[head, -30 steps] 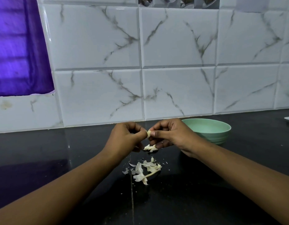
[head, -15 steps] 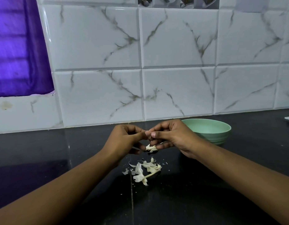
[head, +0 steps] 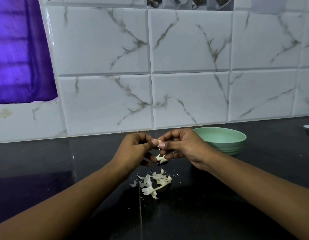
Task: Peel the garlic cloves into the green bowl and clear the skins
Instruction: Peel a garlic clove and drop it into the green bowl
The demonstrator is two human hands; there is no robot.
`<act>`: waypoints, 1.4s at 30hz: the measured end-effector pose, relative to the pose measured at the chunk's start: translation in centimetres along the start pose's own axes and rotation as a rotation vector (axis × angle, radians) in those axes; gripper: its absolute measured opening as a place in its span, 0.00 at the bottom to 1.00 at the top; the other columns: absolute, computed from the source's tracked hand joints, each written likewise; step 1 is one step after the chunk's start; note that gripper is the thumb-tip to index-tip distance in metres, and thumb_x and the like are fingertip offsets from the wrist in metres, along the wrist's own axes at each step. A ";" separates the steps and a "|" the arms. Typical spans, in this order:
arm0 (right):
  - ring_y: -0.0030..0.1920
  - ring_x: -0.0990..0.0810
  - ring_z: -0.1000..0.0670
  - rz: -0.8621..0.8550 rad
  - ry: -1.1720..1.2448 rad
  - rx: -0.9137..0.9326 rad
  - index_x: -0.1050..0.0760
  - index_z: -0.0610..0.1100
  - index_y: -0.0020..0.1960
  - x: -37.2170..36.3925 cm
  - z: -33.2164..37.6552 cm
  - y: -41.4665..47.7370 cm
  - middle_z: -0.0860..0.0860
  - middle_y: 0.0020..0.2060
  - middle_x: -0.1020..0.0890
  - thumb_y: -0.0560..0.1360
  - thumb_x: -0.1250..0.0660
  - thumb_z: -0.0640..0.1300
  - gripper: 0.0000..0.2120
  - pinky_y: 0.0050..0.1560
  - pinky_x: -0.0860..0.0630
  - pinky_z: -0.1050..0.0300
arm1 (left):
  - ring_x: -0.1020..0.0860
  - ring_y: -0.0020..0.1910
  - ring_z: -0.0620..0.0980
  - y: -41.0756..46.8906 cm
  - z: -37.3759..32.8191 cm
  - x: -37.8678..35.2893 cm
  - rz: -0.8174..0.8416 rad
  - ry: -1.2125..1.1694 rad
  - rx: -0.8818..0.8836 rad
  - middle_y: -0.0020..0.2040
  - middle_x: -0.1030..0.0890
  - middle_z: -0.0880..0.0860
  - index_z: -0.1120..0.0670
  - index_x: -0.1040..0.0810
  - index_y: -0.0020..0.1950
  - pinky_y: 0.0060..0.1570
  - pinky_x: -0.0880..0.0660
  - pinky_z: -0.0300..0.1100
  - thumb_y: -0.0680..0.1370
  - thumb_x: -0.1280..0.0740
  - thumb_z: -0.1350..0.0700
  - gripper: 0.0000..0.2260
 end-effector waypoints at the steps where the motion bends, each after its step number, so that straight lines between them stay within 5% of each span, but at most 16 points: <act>1: 0.31 0.18 0.54 -0.001 -0.005 0.003 0.21 0.35 0.46 0.0 0.0 0.0 0.46 0.33 0.18 0.71 0.30 0.32 0.05 0.33 0.20 0.62 | 0.21 0.27 0.48 0.0 0.2 -0.1 0.006 -0.011 0.020 0.40 0.18 0.53 0.56 0.23 0.39 0.29 0.24 0.41 0.79 0.34 0.59 0.08; 21: 0.35 0.17 0.51 -0.017 0.035 0.008 0.24 0.42 0.47 0.6 0.3 0.1 0.48 0.37 0.18 0.75 0.33 0.38 0.01 0.35 0.19 0.53 | 0.21 0.28 0.46 -0.3 1.1 -0.5 0.068 -0.017 0.155 0.43 0.20 0.51 0.57 0.23 0.46 0.26 0.26 0.39 0.80 0.37 0.54 0.08; 25: 0.34 0.18 0.52 0.015 0.003 -0.024 0.24 0.41 0.49 0.4 -0.2 0.2 0.47 0.38 0.18 0.76 0.34 0.37 0.03 0.33 0.19 0.55 | 0.20 0.29 0.46 -0.2 0.8 0.5 0.091 0.122 0.150 0.41 0.16 0.53 0.55 0.21 0.46 0.27 0.26 0.37 0.77 0.32 0.61 0.02; 29: 0.33 0.18 0.54 0.039 -0.039 -0.052 0.23 0.41 0.50 0.3 -0.5 0.2 0.47 0.38 0.19 0.76 0.35 0.35 0.05 0.31 0.20 0.59 | 0.19 0.31 0.44 -0.4 0.4 0.2 0.216 0.313 0.156 0.40 0.15 0.51 0.55 0.17 0.44 0.27 0.27 0.35 0.76 0.32 0.64 0.06; 36: 0.33 0.19 0.54 0.063 -0.066 -0.054 0.22 0.41 0.51 0.3 -0.5 0.3 0.48 0.37 0.18 0.75 0.34 0.35 0.06 0.31 0.19 0.58 | 0.19 0.31 0.43 -0.3 -1.0 0.4 0.195 0.413 0.045 0.32 0.16 0.48 0.54 0.16 0.39 0.32 0.27 0.36 0.71 0.25 0.60 0.02; 42: 0.33 0.19 0.54 0.082 -0.061 -0.043 0.23 0.41 0.51 0.2 -0.4 0.3 0.49 0.35 0.17 0.74 0.32 0.35 0.07 0.32 0.20 0.58 | 0.20 0.29 0.45 -0.4 -1.4 0.1 0.223 0.451 0.023 0.28 0.20 0.49 0.54 0.22 0.35 0.29 0.28 0.36 0.65 0.21 0.53 0.11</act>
Point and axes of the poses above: each hand's wrist, its own y-axis towards the middle knuckle, its own x-axis out of the back of the hand, z = x × y, the point moved 8 cm from there along y, towards the middle knuckle
